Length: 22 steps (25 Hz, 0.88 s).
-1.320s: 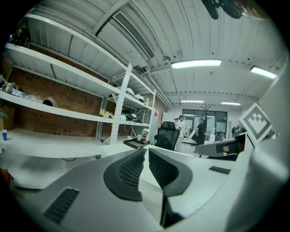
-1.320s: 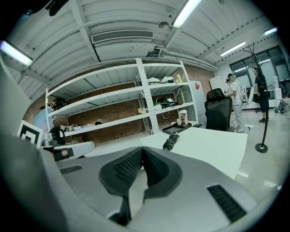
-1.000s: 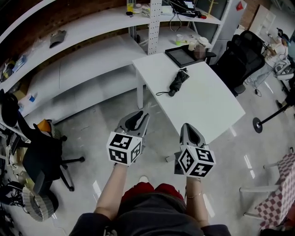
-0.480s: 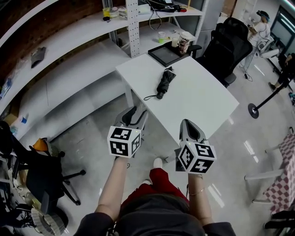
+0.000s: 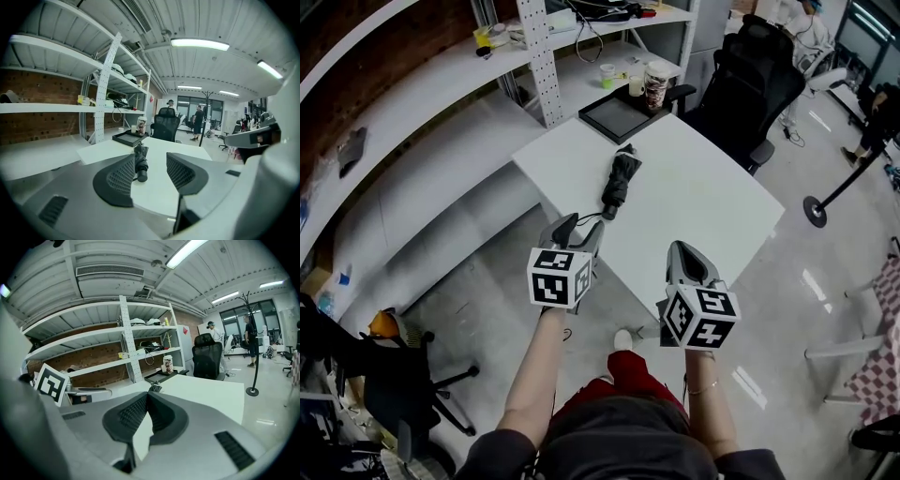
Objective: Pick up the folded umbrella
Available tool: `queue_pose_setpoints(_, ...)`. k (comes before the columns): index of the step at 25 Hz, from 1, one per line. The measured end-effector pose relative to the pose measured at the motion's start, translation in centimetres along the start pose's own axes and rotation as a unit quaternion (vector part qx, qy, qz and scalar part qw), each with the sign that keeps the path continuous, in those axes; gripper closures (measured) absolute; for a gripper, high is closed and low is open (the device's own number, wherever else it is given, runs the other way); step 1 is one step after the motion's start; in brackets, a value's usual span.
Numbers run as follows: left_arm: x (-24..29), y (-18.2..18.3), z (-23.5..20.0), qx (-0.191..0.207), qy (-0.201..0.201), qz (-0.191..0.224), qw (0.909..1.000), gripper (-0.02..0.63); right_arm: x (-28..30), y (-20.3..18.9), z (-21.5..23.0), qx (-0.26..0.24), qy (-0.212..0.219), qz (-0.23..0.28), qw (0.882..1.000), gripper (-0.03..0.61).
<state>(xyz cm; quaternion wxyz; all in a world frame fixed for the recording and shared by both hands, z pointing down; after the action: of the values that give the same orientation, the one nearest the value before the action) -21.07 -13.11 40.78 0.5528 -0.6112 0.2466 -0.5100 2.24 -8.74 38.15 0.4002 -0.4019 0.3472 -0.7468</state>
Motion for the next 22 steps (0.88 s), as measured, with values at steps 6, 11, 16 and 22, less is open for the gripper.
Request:
queue_pose_setpoints(6,5.0,0.8,-1.0,0.002,-0.004,-0.016,0.9999,0.408,3.4,1.8,1.9,0.008,-0.007,-0.003,1.000,0.560)
queue_pose_setpoints(11,9.2,1.6,-1.4,0.010,-0.007,-0.028,0.9995,0.396,5.9,2.8,3.7,0.010,-0.015,-0.014,1.000,0.560)
queue_pose_setpoints(16,13.8,2.1,-1.9,0.024,-0.019,-0.052,0.9982,0.371,8.6,3.6,4.8,0.008,-0.020,-0.026,0.999,0.560)
queue_pose_setpoints(22,18.3,1.8,-2.5,0.022,-0.030,-0.081,0.9960,0.356,11.7,4.1,6.0,0.015,-0.030,-0.039,0.999,0.560)
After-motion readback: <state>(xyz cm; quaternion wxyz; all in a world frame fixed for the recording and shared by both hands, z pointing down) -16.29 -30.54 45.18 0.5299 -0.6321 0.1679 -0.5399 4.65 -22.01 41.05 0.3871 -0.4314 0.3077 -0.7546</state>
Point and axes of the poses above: the fingertips, and each gripper's own axes: x forward along the fingers, z to its right, y out of its top, the point moved 9 cm from there along -x, backward along the fingers, and after that the axes turned 15 degrees about x, right-handed, at the moved point
